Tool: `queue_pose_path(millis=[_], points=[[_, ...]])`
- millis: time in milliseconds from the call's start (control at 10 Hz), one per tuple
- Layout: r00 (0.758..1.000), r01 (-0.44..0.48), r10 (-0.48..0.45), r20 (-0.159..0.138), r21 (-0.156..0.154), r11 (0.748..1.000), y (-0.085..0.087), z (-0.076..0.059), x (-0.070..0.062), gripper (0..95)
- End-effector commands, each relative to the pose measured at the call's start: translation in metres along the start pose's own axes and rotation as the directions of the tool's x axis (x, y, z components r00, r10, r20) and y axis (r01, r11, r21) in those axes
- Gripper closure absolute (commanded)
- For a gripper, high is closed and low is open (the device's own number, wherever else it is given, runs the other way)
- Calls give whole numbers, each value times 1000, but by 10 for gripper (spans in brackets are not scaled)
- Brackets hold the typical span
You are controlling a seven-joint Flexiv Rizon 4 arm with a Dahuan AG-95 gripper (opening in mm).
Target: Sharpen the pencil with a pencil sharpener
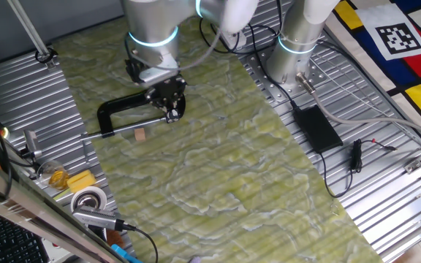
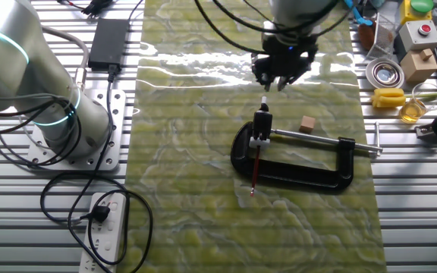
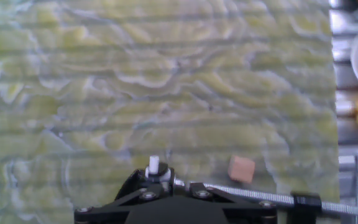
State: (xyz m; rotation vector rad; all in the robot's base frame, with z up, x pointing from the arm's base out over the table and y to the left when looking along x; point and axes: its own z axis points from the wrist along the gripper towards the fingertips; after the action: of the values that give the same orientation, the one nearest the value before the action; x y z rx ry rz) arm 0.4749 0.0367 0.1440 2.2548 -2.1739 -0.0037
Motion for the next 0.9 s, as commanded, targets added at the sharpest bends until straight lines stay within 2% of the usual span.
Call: queue_pose_path(millis=[100,600,900], points=[[1000,7,-7,5,-2,1000,-2,6,1,760],[998,-56,56,-1,-3,998,-4,20,-3,760],[999,-51,51,-2,0,999,-5,33,-5,760]])
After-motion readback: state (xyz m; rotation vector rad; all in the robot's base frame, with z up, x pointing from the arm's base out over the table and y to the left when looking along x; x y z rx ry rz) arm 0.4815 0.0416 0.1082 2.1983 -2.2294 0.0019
